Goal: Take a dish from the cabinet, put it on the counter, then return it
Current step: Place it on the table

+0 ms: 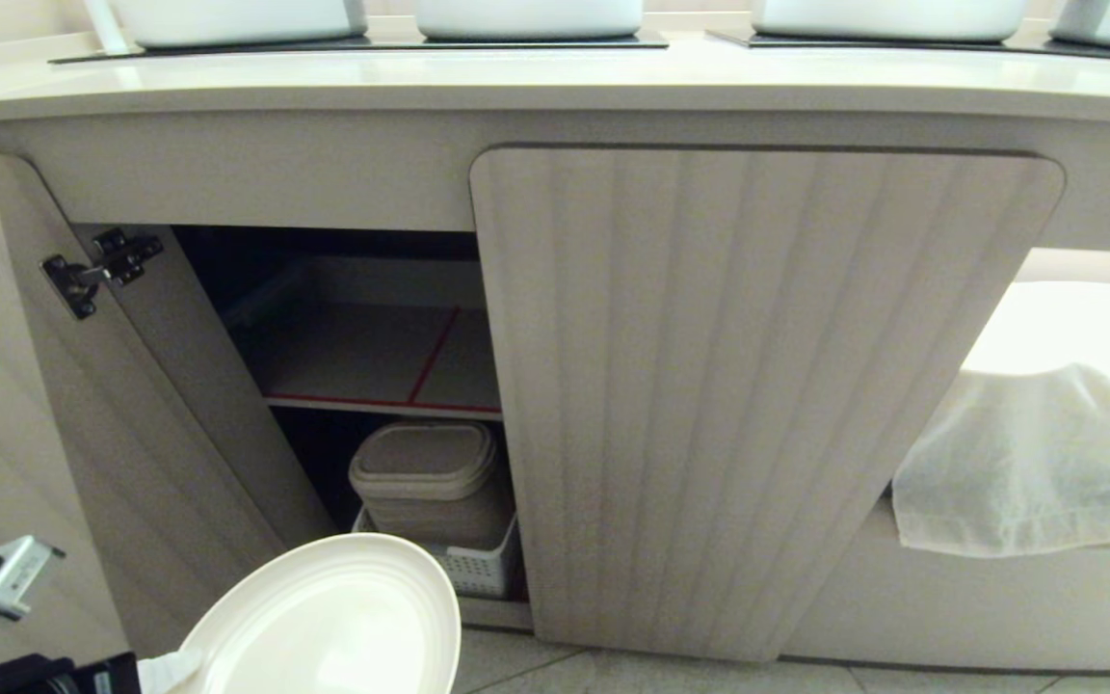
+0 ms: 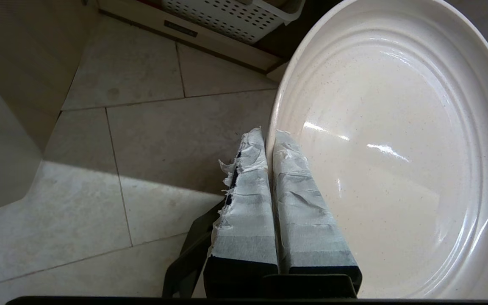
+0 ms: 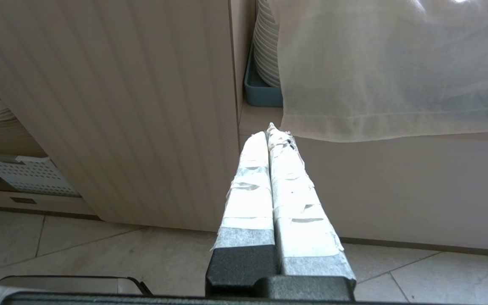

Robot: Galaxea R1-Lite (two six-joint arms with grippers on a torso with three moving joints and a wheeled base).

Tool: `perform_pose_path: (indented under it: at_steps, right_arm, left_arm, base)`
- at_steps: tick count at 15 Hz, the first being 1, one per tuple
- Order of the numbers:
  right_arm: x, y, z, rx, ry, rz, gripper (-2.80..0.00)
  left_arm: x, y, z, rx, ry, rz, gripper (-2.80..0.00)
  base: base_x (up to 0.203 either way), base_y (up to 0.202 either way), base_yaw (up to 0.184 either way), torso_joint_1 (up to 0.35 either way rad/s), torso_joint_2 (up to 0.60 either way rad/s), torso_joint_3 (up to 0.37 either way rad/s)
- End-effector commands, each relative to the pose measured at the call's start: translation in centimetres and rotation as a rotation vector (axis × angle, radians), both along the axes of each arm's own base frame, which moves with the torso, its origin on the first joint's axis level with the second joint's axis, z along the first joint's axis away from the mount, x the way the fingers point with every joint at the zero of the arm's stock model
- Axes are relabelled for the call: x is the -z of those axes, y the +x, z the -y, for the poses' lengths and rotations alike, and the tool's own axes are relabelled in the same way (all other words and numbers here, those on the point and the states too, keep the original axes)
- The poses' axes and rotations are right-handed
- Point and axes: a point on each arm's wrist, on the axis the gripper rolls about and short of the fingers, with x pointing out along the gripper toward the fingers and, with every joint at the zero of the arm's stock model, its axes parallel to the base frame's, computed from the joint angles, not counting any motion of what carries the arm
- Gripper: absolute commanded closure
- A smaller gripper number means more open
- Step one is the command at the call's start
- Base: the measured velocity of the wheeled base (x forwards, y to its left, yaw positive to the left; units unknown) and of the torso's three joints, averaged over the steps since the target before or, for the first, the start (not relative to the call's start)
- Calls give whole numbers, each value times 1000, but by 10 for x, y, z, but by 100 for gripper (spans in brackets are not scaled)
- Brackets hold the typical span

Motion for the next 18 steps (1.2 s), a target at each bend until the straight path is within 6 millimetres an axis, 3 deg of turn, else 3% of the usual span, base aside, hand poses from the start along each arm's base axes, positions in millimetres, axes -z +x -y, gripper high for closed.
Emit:
perform_pose_path:
  at_steps: [1, 18]
  right_arm:
    - [0, 0, 0, 0, 0, -1, 0]
    - [0, 0, 0, 0, 0, 2, 0]
  left_arm:
    - [1, 1, 0, 8, -11, -6, 0]
    - [2, 0, 1, 21, -21, -16, 0]
  base:
    - [0, 0, 0, 0, 0, 0]
    - [0, 0, 0, 9, -23, -13]
